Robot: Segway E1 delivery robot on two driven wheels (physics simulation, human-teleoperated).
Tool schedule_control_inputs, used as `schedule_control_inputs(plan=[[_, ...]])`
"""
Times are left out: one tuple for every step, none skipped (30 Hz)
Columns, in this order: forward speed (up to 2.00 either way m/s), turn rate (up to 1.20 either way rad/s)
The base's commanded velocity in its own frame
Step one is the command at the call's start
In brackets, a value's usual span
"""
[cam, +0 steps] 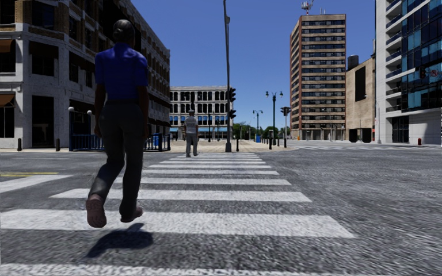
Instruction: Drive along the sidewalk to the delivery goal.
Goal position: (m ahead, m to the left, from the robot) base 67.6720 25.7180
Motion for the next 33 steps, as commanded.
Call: schedule_control_inputs(plan=[[2.0, -0.22], [2.0, -0.22], [2.0, -0.22], [2.0, -0.22], [2.0, -0.22], [2.0, -0.27], [2.0, -0.29], [2.0, -0.29], [2.0, -0.29], [2.0, -0.29], [2.0, -0.29], [2.0, -0.29], [2.0, -0.29], [2.0, -0.29], [2.0, -0.3], [2.0, -0.3], [2.0, -0.3], [2.0, -0.3], [2.0, -0.3], [2.0, -0.27], [2.0, -0.27], [2.0, -0.08], [2.0, 0.0], [2.0, 0.0], [2.0, 0.0], [2.0, 0.0], [2.0, 0.0], [2.0, 0.0], [2.0, 0.0], [2.0, 0.0], [2.0, 0.0], [2.0, 0.0], [2.0, 0.0]])
